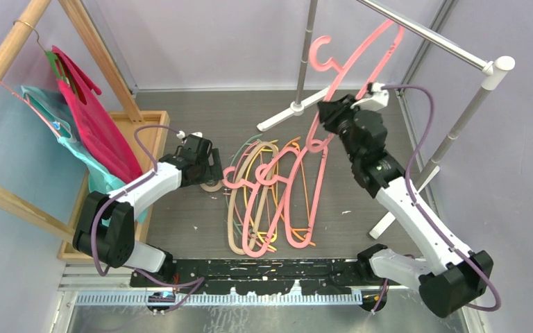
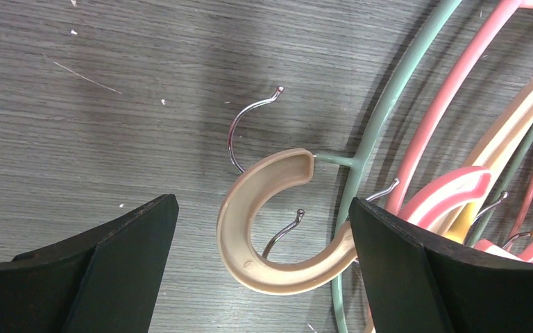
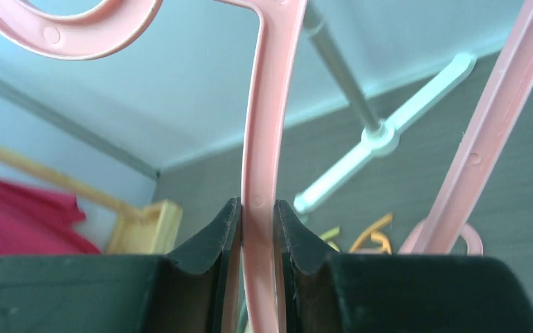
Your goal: Organize the hangers
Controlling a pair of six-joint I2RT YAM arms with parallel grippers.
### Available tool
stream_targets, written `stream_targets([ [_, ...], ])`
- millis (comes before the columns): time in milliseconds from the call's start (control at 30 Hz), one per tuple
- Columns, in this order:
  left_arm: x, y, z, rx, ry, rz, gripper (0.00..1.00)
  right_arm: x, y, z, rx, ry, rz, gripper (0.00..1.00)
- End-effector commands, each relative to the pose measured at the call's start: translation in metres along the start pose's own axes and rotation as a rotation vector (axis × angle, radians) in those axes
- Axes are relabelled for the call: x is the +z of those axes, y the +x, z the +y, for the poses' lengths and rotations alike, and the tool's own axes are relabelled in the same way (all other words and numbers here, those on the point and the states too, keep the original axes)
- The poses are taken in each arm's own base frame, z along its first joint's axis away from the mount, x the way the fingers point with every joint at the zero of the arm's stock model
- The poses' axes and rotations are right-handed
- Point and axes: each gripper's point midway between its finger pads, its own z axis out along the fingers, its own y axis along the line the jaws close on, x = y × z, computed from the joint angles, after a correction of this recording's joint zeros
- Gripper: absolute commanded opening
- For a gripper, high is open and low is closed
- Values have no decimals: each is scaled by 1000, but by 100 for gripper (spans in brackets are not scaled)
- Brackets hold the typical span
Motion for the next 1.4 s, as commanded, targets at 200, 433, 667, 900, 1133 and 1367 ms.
stream_targets([
  [200,-13,-30,-10,-15,17,-86,98,28,-93,51,131,-318,-228,1],
  [433,-7,-27,-7,-11,-5,-70,98,32,-98,63,119,-373,-241,1],
  [667,-10,-32,-8,-14,-5,-81,98,64,-118,69,199,-350,-297,1],
  [900,-15,-32,-5,8,-17,-79,98,93,-134,66,295,-327,-389,1],
  [1133,-17,-35,0,27,-41,-89,98,117,-141,79,344,-393,-425,1],
  [1367,-11,-33,0,40,-49,-70,98,133,-143,76,363,-365,-444,1],
])
